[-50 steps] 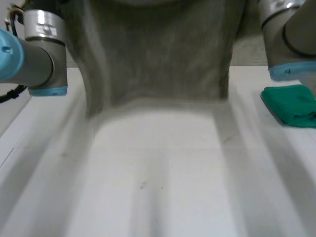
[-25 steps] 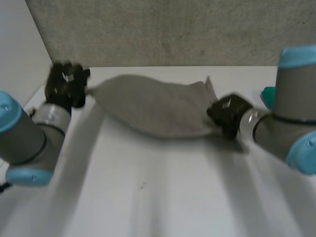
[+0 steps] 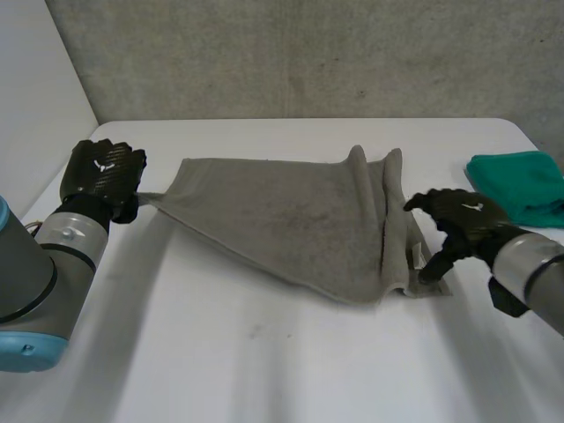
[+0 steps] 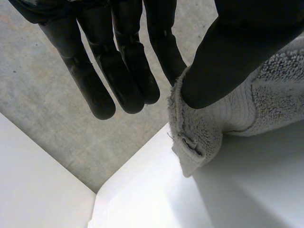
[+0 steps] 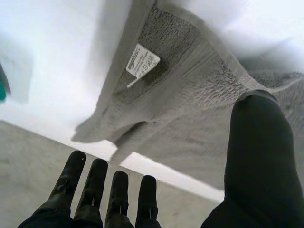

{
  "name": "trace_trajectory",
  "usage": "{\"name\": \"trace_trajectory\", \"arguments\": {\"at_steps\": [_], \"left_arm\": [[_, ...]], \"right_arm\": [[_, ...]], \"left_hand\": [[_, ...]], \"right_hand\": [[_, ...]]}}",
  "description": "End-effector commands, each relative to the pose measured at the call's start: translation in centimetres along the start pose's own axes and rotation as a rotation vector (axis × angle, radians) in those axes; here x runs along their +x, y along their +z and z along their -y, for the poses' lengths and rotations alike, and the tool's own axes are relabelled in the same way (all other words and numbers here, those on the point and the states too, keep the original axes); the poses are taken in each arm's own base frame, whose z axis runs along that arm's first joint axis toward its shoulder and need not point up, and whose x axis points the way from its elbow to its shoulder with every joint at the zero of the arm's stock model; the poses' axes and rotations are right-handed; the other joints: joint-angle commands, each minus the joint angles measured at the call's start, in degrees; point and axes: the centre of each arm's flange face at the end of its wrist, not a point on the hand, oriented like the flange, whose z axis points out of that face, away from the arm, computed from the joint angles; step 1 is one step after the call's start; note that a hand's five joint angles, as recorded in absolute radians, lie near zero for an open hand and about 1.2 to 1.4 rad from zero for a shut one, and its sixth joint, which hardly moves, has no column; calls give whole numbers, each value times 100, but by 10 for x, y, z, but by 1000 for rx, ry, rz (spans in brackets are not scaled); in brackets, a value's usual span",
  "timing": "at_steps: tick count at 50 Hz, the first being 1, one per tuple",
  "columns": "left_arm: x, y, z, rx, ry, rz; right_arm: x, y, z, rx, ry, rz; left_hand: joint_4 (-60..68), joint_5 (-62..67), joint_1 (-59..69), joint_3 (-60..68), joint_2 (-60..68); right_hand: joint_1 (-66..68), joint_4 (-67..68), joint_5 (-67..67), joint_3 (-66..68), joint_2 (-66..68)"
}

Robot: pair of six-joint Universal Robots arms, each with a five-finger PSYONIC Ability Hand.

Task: Fold the laundry.

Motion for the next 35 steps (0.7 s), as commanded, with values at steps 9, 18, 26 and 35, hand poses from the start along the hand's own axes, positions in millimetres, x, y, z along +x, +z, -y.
{"name": "trace_trajectory", "arguments": {"at_steps": [9, 18, 26, 35], "left_arm": [[-3, -2, 8, 19, -21, 8], [-4, -3, 10, 23, -24, 7], [-3, -3, 8, 19, -24, 4], [-3, -2, 8, 18, -24, 2]], "right_arm": [[24, -3, -48, -120, 260, 3], [17, 24, -56, -67, 309, -3], [-4, 39, -65, -94, 322, 27], [-13, 52, -70, -105, 300, 2]], "left_hand": [[1116, 1394, 1468, 1159, 1131], [1116, 1394, 1468, 1159, 1131], [1116, 1394, 1468, 1159, 1131], [1116, 1394, 1468, 1159, 1131]], "right_hand": [[545, 353, 390, 375, 223], [596, 404, 441, 426, 274], [580, 387, 424, 409, 257], [580, 387, 424, 409, 257]]}}
